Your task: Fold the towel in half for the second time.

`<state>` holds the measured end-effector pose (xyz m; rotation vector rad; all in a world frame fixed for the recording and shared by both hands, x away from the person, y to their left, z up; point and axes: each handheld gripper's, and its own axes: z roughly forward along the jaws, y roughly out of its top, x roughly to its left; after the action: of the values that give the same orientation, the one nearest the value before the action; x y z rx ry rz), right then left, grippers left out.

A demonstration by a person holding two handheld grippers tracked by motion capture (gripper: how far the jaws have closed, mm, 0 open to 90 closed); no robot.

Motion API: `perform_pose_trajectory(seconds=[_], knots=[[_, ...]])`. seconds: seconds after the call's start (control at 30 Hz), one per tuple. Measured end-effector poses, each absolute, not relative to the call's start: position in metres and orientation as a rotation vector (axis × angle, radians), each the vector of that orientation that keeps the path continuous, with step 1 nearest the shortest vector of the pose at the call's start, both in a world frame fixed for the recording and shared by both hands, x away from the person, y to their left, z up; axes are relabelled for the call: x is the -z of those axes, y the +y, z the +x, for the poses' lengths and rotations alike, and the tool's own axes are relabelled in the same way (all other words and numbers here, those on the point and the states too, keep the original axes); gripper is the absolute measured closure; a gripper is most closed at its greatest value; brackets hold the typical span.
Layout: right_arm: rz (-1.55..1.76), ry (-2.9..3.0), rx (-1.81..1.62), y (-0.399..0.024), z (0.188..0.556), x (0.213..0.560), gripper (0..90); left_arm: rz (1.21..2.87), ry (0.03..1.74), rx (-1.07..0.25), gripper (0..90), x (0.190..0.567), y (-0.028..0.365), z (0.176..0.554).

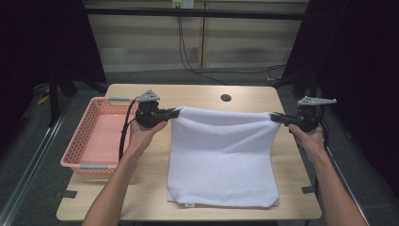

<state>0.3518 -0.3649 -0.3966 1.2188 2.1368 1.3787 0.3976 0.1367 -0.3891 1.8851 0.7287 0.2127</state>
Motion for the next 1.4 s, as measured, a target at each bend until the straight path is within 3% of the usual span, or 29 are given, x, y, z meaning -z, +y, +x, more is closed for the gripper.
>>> perform_pose_trajectory(seconds=[0.43, 0.7, 0.97, 1.1, 1.23, 1.4], knots=[[1.104, 2.234, -1.41, -0.356, 0.248, 0.4, 84.9, 1.887, 0.656, -0.148, 85.0, 0.405, 0.161, 0.315], [1.108, 2.378, -1.375, -0.344, 0.194, 0.441, 82.1, 1.982, 0.656, -0.092, 84.4, 0.445, 0.17, 0.259], [1.13, 2.506, -1.302, -0.344, 0.173, 0.468, 69.7, 2.079, 0.606, 0.019, 81.5, 0.463, 0.179, 0.234], [1.148, 2.453, -1.359, -0.351, 0.167, 0.46, 57.5, 2.038, 0.622, 0.041, 72.1, 0.461, 0.192, 0.231], [1.217, 2.35, -1.338, -0.352, 0.177, 0.457, 52.4, 2.001, 0.659, 0.007, 65.2, 0.458, 0.191, 0.246], [1.312, 2.326, -1.187, -0.34, 0.208, 0.472, 45.0, 2.063, 0.666, 0.04, 61.5, 0.466, 0.159, 0.282]])
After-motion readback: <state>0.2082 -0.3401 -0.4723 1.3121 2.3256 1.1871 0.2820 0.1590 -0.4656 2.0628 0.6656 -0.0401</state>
